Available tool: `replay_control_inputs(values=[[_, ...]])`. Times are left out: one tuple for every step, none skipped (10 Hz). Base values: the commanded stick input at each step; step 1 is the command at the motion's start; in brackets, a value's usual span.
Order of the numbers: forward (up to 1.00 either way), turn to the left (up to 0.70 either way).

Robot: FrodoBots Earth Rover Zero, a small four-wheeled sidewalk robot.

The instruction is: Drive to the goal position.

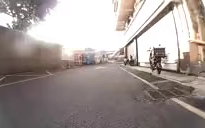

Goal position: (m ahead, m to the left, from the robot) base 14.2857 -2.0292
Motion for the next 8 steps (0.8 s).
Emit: replay_control_inputs(values=[[0.45,0.00],[0.45,0.00],[0.45,0.00],[0.45,-0.01],[0.45,-0.04],[0.45,-0.07],[0.45,-0.10],[0.45,-0.13]])
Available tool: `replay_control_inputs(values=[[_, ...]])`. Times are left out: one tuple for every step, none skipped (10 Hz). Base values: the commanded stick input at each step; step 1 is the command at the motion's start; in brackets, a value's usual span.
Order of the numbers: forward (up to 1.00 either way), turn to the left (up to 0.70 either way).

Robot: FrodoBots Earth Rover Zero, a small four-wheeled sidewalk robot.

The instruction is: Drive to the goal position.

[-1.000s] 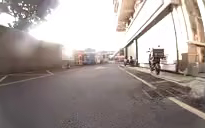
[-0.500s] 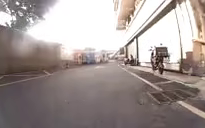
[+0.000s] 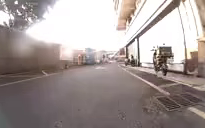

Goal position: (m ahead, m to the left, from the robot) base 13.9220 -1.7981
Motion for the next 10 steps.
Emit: replay_control_inputs(values=[[0.45,-0.16],[0.45,-0.18],[0.45,-0.21],[0.45,-0.24],[0.45,-0.27],[0.45,-0.02],[0.45,0.00],[0.45,0.00],[0.45,0.00],[0.45,0.00]])
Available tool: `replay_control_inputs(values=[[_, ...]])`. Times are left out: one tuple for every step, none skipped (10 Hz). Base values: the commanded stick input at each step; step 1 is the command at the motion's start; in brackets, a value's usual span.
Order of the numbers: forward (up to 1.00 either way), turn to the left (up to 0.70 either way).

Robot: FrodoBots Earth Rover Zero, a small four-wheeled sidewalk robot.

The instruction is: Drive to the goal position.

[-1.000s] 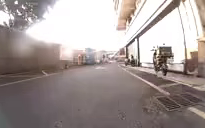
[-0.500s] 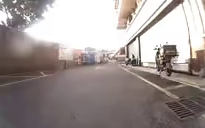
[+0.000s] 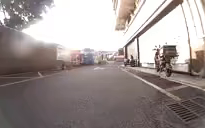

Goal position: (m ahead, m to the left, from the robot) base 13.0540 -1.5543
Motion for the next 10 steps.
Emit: replay_control_inputs(values=[[0.45,0.00],[0.45,0.00],[0.45,0.00],[0.45,0.00],[0.45,0.00],[0.45,0.00],[0.45,0.00],[0.45,0.00],[0.45,0.00],[0.45,0.00]])
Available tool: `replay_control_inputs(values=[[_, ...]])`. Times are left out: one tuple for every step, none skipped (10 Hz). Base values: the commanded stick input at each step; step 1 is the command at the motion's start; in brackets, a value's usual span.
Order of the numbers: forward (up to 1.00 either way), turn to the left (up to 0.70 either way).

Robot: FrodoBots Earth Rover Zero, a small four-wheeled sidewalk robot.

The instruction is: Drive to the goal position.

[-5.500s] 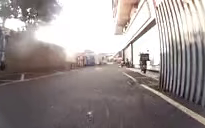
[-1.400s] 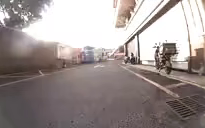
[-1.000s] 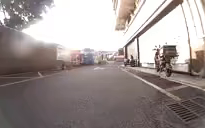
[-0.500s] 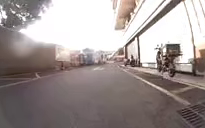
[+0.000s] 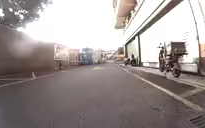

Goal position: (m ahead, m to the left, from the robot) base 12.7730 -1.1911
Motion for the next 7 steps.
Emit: replay_control_inputs(values=[[0.45,0.00],[0.45,0.00],[0.45,0.00],[0.45,0.00],[0.45,0.00],[0.45,0.00],[0.45,0.00]])
